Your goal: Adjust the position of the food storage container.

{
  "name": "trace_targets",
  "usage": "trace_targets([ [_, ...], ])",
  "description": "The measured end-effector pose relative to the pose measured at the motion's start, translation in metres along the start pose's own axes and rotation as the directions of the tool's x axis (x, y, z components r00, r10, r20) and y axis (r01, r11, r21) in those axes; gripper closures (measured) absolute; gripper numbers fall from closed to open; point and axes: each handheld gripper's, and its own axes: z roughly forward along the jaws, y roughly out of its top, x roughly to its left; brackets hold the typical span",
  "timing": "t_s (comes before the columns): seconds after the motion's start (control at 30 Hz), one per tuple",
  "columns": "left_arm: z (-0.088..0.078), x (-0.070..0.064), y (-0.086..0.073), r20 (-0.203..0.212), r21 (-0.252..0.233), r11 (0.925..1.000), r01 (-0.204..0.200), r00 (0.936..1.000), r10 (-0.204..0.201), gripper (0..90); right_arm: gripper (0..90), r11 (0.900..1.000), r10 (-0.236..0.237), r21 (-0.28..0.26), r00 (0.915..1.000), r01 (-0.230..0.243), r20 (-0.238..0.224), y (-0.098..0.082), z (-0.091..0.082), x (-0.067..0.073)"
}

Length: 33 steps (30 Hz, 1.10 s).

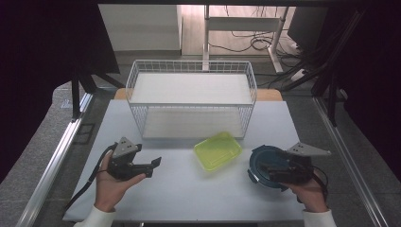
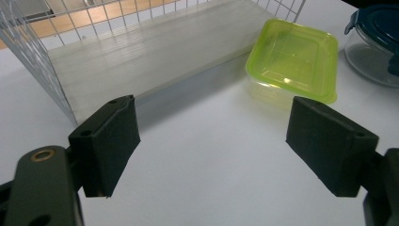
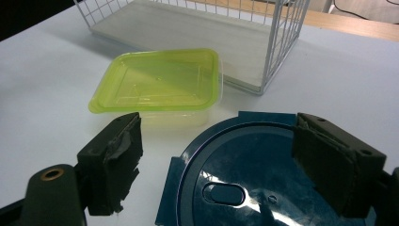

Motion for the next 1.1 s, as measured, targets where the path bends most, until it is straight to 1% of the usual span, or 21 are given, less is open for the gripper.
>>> trace_targets([
  [0.07, 0.0, 0.001, 0.0, 0.008, 0.005, 1.0, -0.003, 1.0, 0.003, 17.1, 17.0, 1.0, 0.001, 0.002, 1.0, -0.001, 0.001, 0.0, 0.001, 0.001],
  [0.1, 0.0, 0.001, 0.0, 0.021, 0.008, 1.0, -0.001, 0.9998, 0.001, 17.1, 17.0, 1.0, 0.002, 0.002, 1.0, -0.002, 0.0, 0.0, 0.002, 0.001],
  [0.17, 0.001, 0.003, -0.002, 0.062, 0.004, 0.9996, 0.027, 0.9977, -0.028, 17.4, 17.0, 1.0, 0.003, 0.005, 1.0, -0.003, -0.001, 0.0, 0.003, 0.002],
  [0.2, 0.001, 0.004, -0.003, 0.062, 0.009, 0.9994, 0.032, 0.9975, -0.033, 17.4, 16.9, 1.0, 0.004, 0.008, 1.0, -0.004, -0.001, 0.0, 0.003, 0.003],
  [0.27, 0.001, 0.005, -0.005, 0.042, 0.013, 0.9996, 0.025, 0.9988, -0.026, 17.5, 16.9, 1.0, -0.001, 0.01, 1.0, 0.001, -0.001, 0.0, 0.004, 0.003],
  [0.43, -0.002, 0.006, -0.004, 0.049, 0.008, 0.9995, 0.03, 0.9983, -0.031, 17.6, 17.0, 1.0, -0.011, 0.021, 0.9999, 0.011, -0.007, 0.0, 0.006, 0.005],
  [0.57, -0.001, 0.007, -0.005, 0.048, 0.019, 0.9993, 0.033, 0.9983, -0.034, 17.6, 17.5, 0.999, -0.016, 0.04, 0.9998, 0.016, -0.008, -0.001, 0.008, 0.005],
  [0.7, 0.001, 0.008, -0.005, 0.042, 0.037, 0.9987, 0.034, 0.9985, -0.036, 17.2, 18.8, 0.998, -0.008, 0.059, 1.0, 0.008, -0.004, 0.001, 0.01, 0.004],
  [0.8, 0.003, 0.013, -0.006, 0.034, 0.056, 0.9973, 0.047, 0.9982, -0.049, 16.9, 20.0, 0.998, -0.006, 0.065, 0.9999, 0.005, 0.012, 0.004, 0.009, 0.001],
  [0.87, 0.004, 0.014, -0.007, 0.03, 0.063, 0.9969, 0.047, 0.9983, -0.049, 16.8, 21.3, 0.998, -0.003, 0.068, 0.9996, 0.001, 0.026, 0.007, 0.007, -0.003],
  [0.93, 0.004, 0.015, -0.007, 0.031, 0.067, 0.9965, 0.05, 0.9981, -0.052, 16.7, 22.7, 0.997, -0.004, 0.072, 0.9992, 0.001, 0.04, 0.011, 0.005, -0.006],
  [1.0, 0.004, 0.018, -0.008, 0.033, 0.074, 0.9952, 0.064, 0.9972, -0.067, 16.4, 24.0, 0.997, -0.005, 0.075, 0.9986, 0.001, 0.053, 0.015, 0.003, -0.01],
  [1.03, 0.004, 0.018, -0.008, 0.033, 0.074, 0.9952, 0.064, 0.9972, -0.067, 16.0, 24.0, 0.997, -0.005, 0.075, 0.9986, 0.001, 0.053, 0.015, 0.003, -0.01],
  [1.07, 0.003, 0.02, -0.008, 0.031, 0.078, 0.9948, 0.066, 0.9972, -0.068, 15.8, 26.9, 0.998, 0.016, 0.066, 0.9979, -0.02, 0.063, 0.02, 0.0, -0.016],
  [1.1, 0.001, 0.022, -0.008, 0.032, 0.07, 0.9949, 0.073, 0.9967, -0.075, 15.7, 27.7, 0.997, 0.025, 0.067, 0.9975, -0.029, 0.066, 0.023, 0.0, -0.018],
])
